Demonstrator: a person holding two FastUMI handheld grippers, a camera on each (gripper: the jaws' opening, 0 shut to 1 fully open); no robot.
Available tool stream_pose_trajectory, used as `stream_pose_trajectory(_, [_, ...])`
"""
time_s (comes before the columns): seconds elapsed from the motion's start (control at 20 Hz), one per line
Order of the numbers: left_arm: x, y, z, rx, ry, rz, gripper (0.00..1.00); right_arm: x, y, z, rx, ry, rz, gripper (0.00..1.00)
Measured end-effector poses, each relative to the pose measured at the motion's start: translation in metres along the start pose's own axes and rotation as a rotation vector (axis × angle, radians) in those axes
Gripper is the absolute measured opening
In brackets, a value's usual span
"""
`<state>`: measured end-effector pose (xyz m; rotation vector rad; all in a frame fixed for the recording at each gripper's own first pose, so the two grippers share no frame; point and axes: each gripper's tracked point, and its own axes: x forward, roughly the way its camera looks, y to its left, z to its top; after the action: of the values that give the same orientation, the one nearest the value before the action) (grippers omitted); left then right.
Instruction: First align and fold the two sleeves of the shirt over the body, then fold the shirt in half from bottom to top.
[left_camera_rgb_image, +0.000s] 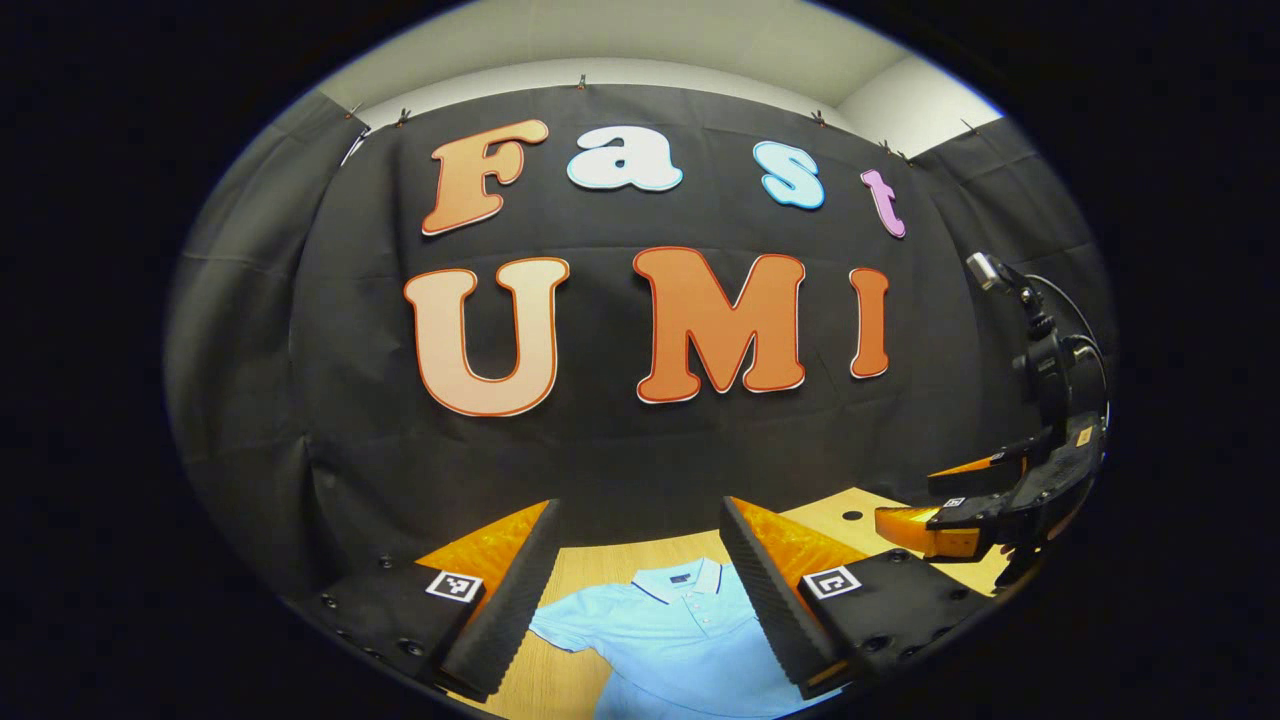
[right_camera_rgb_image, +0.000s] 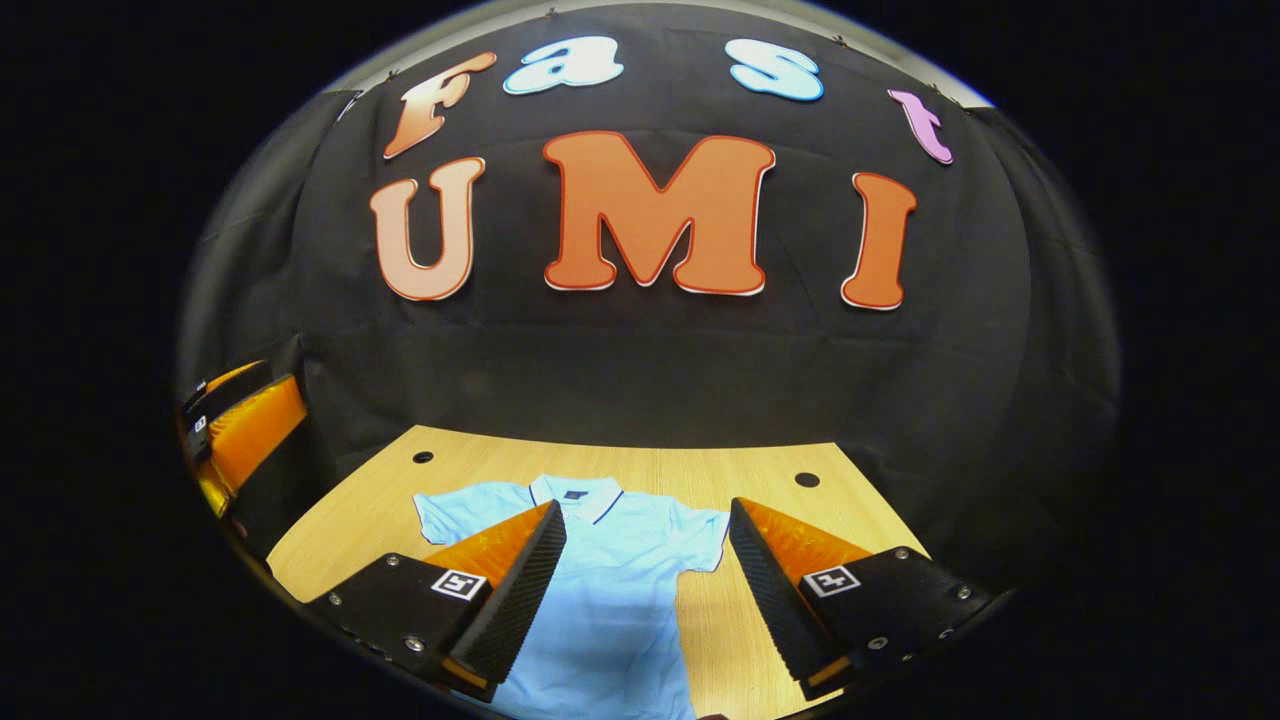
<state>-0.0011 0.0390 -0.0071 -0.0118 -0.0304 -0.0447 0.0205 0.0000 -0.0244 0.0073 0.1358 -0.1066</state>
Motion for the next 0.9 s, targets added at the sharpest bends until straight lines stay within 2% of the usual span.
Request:
stream_pose_trajectory(0.15, [0.003,0.005,-0.007,-0.011,0.001,-0.021,1.0,0.014,-0.007,-0.016,0.009,0.069,-0.038,0.99])
stream_pose_trajectory(0.4, [0.007,0.007,-0.006,-0.009,-0.006,-0.017,1.0,0.045,-0.011,-0.045,0.008,0.202,-0.002,0.99])
stream_pose_trajectory(0.45, [0.008,0.009,-0.005,0.0,-0.014,0.004,1.0,0.054,-0.016,-0.048,0.002,0.22,0.001,0.98])
stream_pose_trajectory(0.55, [0.008,0.02,-0.009,-0.023,0.004,0.095,1.0,0.077,-0.025,-0.061,0.003,0.281,0.013,0.98])
stream_pose_trajectory(0.7, [0.008,0.018,-0.018,-0.033,0.035,0.152,1.0,0.109,-0.028,-0.085,0.031,0.385,0.069,0.97])
stream_pose_trajectory(0.9, [0.009,0.024,-0.02,-0.017,0.059,0.224,1.0,0.153,-0.053,-0.11,0.042,0.486,0.034,0.94])
